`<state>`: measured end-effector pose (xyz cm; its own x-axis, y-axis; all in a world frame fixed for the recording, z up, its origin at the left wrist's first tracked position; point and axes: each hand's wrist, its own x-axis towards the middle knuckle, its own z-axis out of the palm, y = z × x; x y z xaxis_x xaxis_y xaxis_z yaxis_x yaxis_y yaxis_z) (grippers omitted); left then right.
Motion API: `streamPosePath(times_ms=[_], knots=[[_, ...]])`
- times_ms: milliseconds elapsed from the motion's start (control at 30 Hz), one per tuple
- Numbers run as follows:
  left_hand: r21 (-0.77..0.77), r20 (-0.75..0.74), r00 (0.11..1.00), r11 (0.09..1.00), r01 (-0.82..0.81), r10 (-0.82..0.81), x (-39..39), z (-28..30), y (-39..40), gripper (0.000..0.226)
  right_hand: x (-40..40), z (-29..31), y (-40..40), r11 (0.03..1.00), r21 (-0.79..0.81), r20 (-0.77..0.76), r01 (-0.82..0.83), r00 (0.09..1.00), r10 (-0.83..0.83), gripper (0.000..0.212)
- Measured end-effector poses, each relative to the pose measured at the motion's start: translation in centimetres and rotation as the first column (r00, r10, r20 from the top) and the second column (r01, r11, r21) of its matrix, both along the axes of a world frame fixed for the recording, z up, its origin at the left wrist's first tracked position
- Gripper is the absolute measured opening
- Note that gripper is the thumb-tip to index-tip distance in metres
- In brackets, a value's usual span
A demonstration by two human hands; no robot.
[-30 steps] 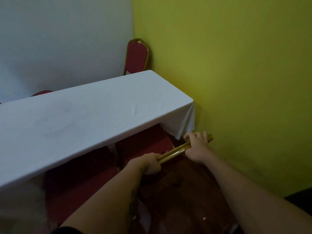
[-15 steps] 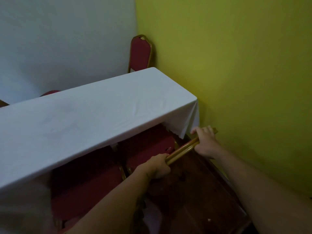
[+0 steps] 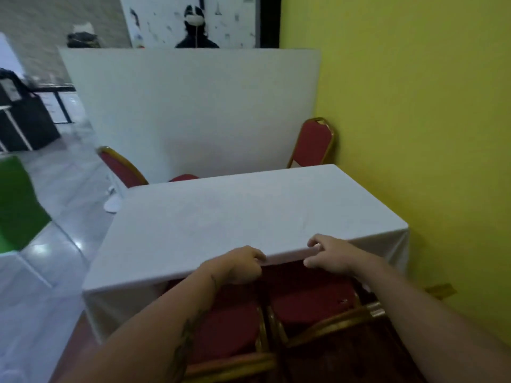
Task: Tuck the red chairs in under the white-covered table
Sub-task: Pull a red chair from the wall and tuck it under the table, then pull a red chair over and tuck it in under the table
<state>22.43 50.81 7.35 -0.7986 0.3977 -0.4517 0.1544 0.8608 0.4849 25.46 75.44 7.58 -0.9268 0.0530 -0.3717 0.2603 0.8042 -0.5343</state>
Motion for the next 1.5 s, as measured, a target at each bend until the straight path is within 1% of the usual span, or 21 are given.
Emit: streamPosePath(times_ms=[133, 267, 400, 467, 533, 633, 700, 800, 867, 967, 1067, 1167, 1233, 1267, 1367, 1433, 1500], knots=[[-0.031, 0.031, 0.996, 0.996, -0.081, 0.082, -1.4, 1.6, -10.5, 0.063, -2.8, 0.3, -9.3, 0.994, 0.042, 0.003, -0.104, 0.995, 0.104, 0.053], [-0.030, 0.097, 0.987, 0.991, -0.127, 0.129, -2.4, 2.8, -22.4, 0.060, -5.8, -0.4, -19.9, 0.993, 0.057, -0.005, -0.102, 0.995, 0.103, 0.047], [0.017, 0.131, 0.971, 0.979, -0.204, 0.200, -3.8, 3.8, -34.6, 0.058, -9.1, -1.5, -31.3, 0.991, 0.023, 0.008, -0.129, 0.992, 0.128, 0.042], [0.023, 0.093, 0.967, 0.970, -0.242, 0.239, -5.0, 4.3, -40.3, 0.059, -10.6, -1.6, -36.6, 0.989, -0.008, 0.037, -0.149, 0.988, 0.149, 0.038], [0.032, 0.011, 0.961, 0.960, -0.278, 0.278, -6.7, 4.7, -45.3, 0.061, -12.4, -1.6, -41.3, 0.984, -0.041, 0.054, -0.171, 0.983, 0.173, 0.038], [0.084, -0.116, 0.936, 0.942, -0.324, 0.332, -9.2, 6.1, -51.1, 0.060, -15.9, -0.7, -47.2, 0.982, -0.049, 0.004, -0.183, 0.983, 0.183, 0.040], [0.145, -0.178, 0.917, 0.932, -0.333, 0.356, -11.3, 7.0, -54.1, 0.057, -18.5, -0.2, -50.4, 0.982, -0.041, -0.037, -0.182, 0.983, 0.181, 0.039], [0.194, -0.259, 0.884, 0.917, -0.349, 0.391, -15.7, 8.0, -58.1, 0.054, -22.7, 0.3, -54.7, 0.982, -0.050, -0.097, -0.182, 0.979, 0.177, 0.036], [0.225, -0.290, 0.862, 0.905, -0.361, 0.416, -19.4, 8.3, -60.4, 0.053, -26.1, 0.3, -57.2, 0.981, -0.067, -0.133, -0.179, 0.977, 0.169, 0.035], [0.257, -0.348, 0.841, 0.905, -0.340, 0.414, -25.9, 8.4, -63.1, 0.044, -32.5, -0.5, -60.1, 0.982, -0.094, -0.180, -0.164, 0.973, 0.145, 0.036], [0.280, -0.390, 0.821, 0.903, -0.325, 0.417, -33.0, 8.2, -65.1, 0.038, -39.6, -1.0, -62.3, 0.982, -0.130, -0.193, -0.136, 0.975, 0.110, 0.039], [0.303, -0.407, 0.800, 0.892, -0.336, 0.440, -39.5, 7.8, -66.7, 0.033, -46.3, -0.9, -64.1, 0.983, -0.132, -0.191, -0.126, 0.977, 0.099, 0.045], [0.327, -0.405, 0.783, 0.874, -0.359, 0.472, -43.4, 7.5, -67.9, 0.030, -50.5, -0.6, -65.1, 0.985, -0.124, -0.193, -0.116, 0.977, 0.091, 0.048], [0.343, -0.391, 0.777, 0.861, -0.375, 0.493, -45.2, 7.5, -68.4, 0.029, -52.3, -0.4, -65.6, 0.987, -0.111, -0.191, -0.118, 0.977, 0.095, 0.046], [0.398, -0.330, 0.765, 0.816, -0.420, 0.554, -50.5, 7.5, -69.8, 0.025, -57.7, 0.0, -67.1, 0.991, -0.058, -0.185, -0.121, 0.977, 0.108, 0.034], [0.450, -0.263, 0.764, 0.776, -0.442, 0.589, -54.5, 7.2, -70.5, 0.020, -61.0, 0.0, -68.1, 0.994, -0.027, -0.188, -0.104, 0.977, 0.097, 0.026], [0.491, -0.221, 0.777, 0.755, -0.434, 0.590, -58.7, 6.5, -71.1, 0.016, -64.1, -0.2, -69.4, 0.997, 0.013, -0.194, -0.082, 0.978, 0.083, 0.022]])
